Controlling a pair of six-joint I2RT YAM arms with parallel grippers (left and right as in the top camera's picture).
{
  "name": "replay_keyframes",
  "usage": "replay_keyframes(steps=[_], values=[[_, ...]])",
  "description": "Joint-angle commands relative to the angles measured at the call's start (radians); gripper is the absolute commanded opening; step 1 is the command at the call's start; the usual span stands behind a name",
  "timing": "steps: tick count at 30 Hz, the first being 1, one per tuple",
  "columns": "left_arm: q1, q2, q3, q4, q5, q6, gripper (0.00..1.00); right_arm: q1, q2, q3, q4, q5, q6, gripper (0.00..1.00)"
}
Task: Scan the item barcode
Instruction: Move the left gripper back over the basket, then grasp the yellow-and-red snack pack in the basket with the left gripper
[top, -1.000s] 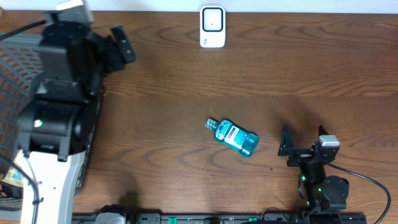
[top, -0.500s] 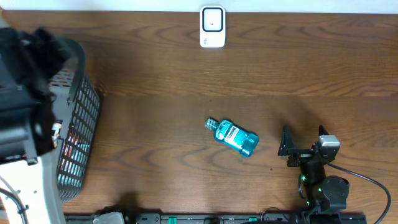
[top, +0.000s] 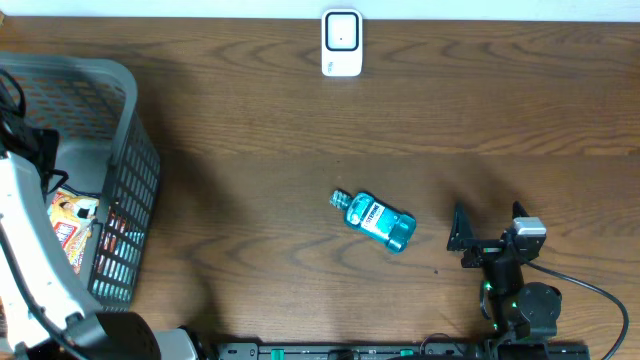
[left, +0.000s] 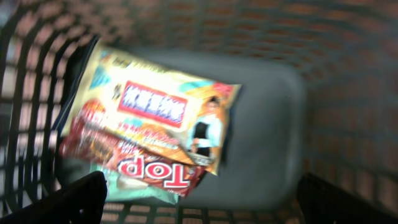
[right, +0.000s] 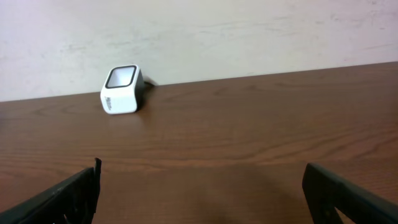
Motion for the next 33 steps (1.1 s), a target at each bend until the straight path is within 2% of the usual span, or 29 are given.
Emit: replay_keyframes(steps=[1, 6, 13, 20, 33], values=[[0.022, 0.016, -0.035, -0.027, -0.013, -0.210, 0.98, -0.001, -0.005, -0.003, -0.002, 0.005, 0.006, 0.99], [0.051, 0.018, -0.130, 0.006, -0.014, -0.222, 0.98, -0.001, -0.005, -0.003, -0.002, 0.005, 0.006, 0.99], [0.099, 0.018, -0.315, 0.076, -0.002, -0.394, 0.97, -0.001, -0.005, -0.003, -0.002, 0.005, 0.006, 0.99], [0.101, 0.019, -0.444, 0.242, 0.017, -0.394, 0.98, -0.001, -0.005, -0.003, -0.002, 0.005, 0.006, 0.99], [0.101, 0.026, -0.607, 0.458, 0.059, -0.395, 0.98, -0.001, -0.005, -0.003, -0.002, 0.005, 0.006, 0.99]])
